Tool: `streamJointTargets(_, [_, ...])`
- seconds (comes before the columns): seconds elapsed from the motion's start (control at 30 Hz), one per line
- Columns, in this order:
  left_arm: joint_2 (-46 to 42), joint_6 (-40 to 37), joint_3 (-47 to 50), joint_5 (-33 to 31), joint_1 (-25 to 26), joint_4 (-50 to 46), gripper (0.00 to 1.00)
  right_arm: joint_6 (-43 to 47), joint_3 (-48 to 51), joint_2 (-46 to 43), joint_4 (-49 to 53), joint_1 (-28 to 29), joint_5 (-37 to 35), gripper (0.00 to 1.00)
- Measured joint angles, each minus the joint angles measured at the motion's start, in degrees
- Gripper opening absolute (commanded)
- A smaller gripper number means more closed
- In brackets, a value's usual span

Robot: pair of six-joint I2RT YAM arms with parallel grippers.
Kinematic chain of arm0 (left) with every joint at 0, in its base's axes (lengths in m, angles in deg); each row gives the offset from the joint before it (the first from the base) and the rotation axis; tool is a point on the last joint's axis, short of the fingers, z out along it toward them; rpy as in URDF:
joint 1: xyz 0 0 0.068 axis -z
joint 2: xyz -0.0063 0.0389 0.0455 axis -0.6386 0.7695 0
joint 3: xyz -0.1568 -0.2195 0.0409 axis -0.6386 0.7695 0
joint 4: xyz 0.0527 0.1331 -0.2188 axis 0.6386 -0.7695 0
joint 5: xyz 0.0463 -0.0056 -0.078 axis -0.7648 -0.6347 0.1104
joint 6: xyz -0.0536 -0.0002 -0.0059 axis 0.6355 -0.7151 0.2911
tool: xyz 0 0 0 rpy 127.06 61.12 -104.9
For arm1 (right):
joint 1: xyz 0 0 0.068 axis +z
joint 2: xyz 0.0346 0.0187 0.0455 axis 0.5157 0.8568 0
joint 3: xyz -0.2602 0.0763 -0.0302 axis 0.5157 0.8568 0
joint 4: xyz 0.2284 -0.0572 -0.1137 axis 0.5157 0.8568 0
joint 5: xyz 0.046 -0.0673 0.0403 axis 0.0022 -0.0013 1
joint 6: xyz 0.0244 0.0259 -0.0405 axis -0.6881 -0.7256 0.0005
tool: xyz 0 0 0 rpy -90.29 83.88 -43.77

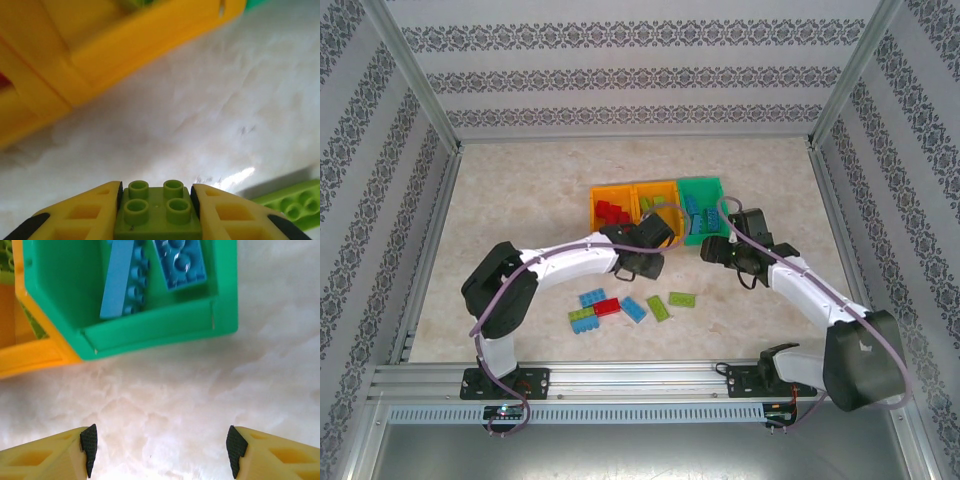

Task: Sort the legos into containers by color

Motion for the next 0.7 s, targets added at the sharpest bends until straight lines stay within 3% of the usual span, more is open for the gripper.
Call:
streamJointTargets(0.37, [8.3,-3.5,-19.3,2.2,-10.0,-0.8,0.32,-11.5,8.5,-5.3,0.0,13.5,-3.3,0.76])
streamJointTargets(0.7, [20.2,-4.3,-31.9,5.1,-12.1,-3.0,0.39,-21.7,9.5,-3.0,-0.2,25.4,-8.1,0.87])
